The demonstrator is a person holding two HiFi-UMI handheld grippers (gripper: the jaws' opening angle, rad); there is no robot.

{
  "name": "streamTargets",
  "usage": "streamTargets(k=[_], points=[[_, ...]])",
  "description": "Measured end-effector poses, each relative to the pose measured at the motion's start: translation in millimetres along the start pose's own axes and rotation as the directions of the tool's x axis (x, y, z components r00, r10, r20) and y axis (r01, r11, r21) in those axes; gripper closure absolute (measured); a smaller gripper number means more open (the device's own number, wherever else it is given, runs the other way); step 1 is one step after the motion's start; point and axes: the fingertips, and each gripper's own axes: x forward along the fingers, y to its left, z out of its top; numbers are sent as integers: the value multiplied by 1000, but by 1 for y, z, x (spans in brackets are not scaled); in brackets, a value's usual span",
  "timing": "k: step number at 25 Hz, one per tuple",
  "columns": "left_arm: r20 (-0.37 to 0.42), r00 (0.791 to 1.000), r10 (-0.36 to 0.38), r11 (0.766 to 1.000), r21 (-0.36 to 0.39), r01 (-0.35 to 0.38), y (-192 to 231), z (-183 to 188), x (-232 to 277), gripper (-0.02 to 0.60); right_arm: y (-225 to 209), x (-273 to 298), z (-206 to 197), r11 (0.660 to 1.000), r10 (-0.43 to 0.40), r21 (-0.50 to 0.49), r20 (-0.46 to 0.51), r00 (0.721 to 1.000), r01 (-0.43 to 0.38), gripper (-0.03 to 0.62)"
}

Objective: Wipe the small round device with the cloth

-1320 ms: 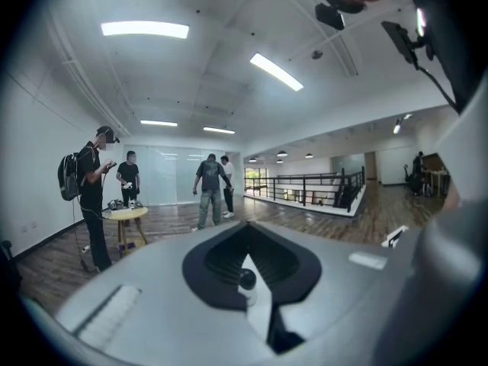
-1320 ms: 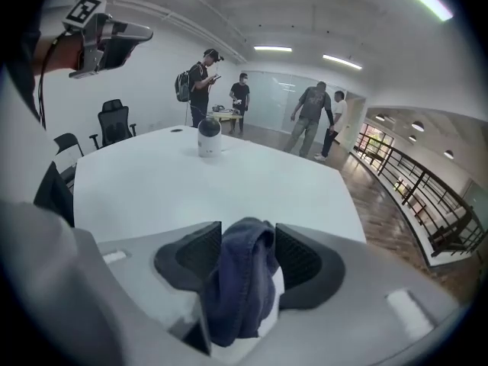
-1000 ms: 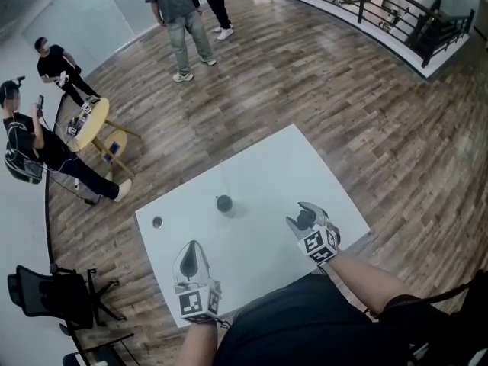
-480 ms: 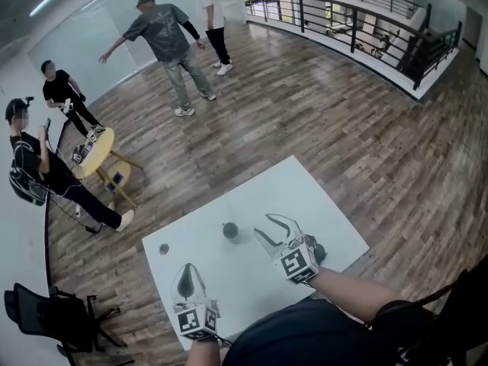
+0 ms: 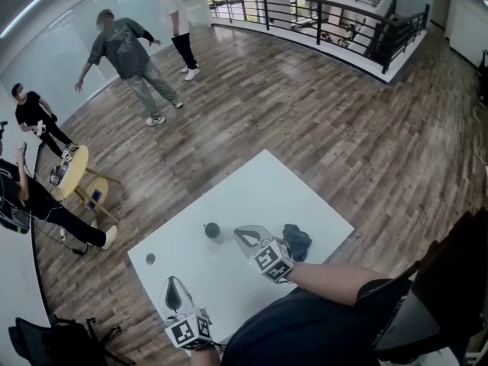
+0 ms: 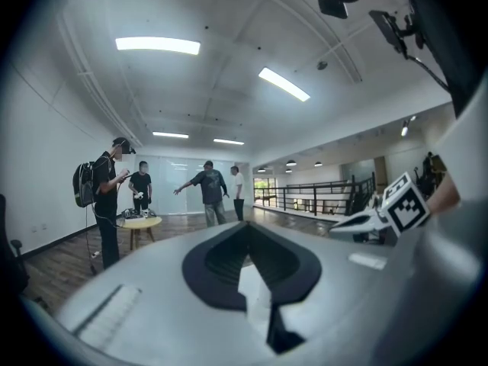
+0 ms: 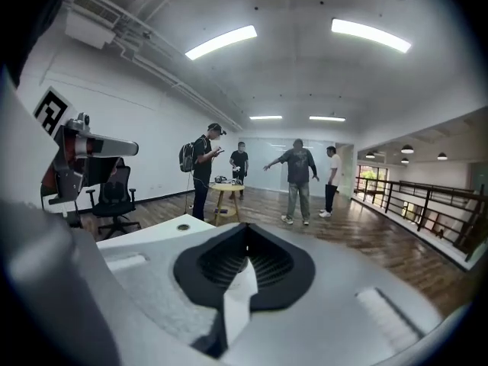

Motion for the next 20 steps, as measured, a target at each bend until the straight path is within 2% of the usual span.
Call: streamTargets(k=[2, 7, 13, 20], points=[[-8, 1000, 5, 1000, -5, -5, 2, 1, -7, 577, 3, -2, -5, 1000, 10, 29, -23, 1000, -9, 592], [-39, 999, 11, 1000, -3, -11, 12, -3, -17, 577, 13, -6, -9, 1000, 14, 13, -54, 998, -14, 592], [-31, 999, 12, 1000, -22, -13, 14, -1, -22, 577, 19, -3, -11, 1000, 17, 18, -52, 998, -16, 592], [-55, 998, 16, 1000, 3, -15, 22, -7, -23, 577, 20, 0, -15, 999, 9, 31, -56, 998, -7, 592]])
